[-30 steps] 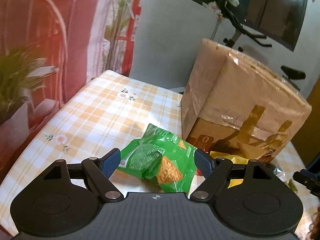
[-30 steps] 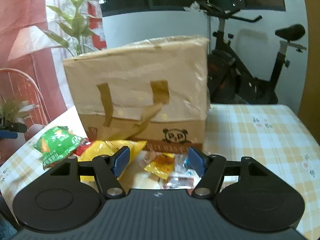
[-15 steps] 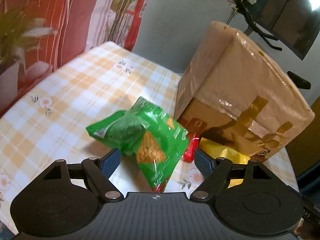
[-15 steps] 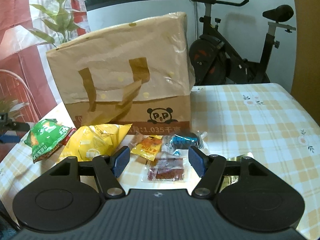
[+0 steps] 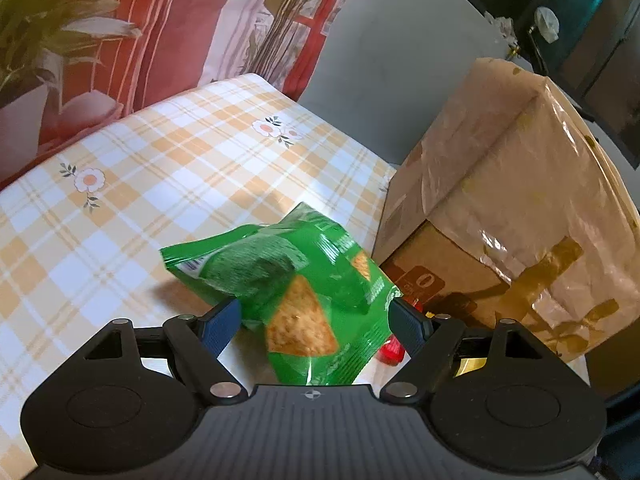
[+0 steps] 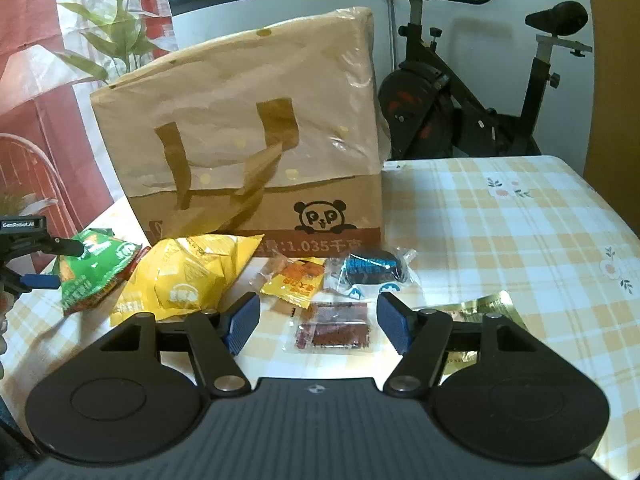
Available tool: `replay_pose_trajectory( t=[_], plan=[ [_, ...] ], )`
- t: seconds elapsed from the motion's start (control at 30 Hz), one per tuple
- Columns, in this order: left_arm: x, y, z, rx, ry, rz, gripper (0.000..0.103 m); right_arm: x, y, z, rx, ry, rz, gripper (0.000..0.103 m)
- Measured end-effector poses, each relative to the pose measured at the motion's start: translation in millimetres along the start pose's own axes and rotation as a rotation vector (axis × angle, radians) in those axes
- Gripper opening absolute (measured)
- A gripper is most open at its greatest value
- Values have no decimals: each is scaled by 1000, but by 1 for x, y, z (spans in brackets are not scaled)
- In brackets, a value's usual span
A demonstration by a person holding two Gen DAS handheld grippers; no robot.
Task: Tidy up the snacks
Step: 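Grasp the green chip bag with the left tool while the right tool grasps the gold foil packet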
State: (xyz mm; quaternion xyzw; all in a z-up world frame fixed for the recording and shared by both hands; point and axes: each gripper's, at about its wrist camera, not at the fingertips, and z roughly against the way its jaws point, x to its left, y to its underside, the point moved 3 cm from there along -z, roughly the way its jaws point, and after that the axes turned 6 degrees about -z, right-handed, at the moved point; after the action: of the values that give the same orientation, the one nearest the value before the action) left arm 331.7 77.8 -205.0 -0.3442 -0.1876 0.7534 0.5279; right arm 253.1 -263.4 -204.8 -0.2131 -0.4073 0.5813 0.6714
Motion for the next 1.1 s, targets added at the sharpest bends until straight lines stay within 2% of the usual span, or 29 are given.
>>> replay_pose_trajectory(
  t=[0.17,0.3,0.33,0.37,0.47,0.67,0.87,1.1],
  plan=[
    [1,-5,-11,-18,-32,-2,86,0,3,-2,10,-2,4,68],
    [2,-7,-20,-25,-59,-47,86,-3,3,-3,14,7,0,68],
    [2,-7,-19,-37,-54,-68,81,-5,4,-3,16,10,-4,68],
    [1,-7,-19,-45,-53,-93,71,-6,4,-3,17,13,-7,68],
    [-3,-5,-14,-65,-70,-148,64,-10,6,-3,21,23,-15,68],
    [-3,1,6,-76,-36,-176,57,-15,8,-3,24,35,-32,68],
    [-13,15,34,-114,-3,-246,57,-19,12,0,21,52,-28,68],
    [-19,32,50,-114,35,-253,57,-33,12,6,-2,115,-1,68]
  ],
)
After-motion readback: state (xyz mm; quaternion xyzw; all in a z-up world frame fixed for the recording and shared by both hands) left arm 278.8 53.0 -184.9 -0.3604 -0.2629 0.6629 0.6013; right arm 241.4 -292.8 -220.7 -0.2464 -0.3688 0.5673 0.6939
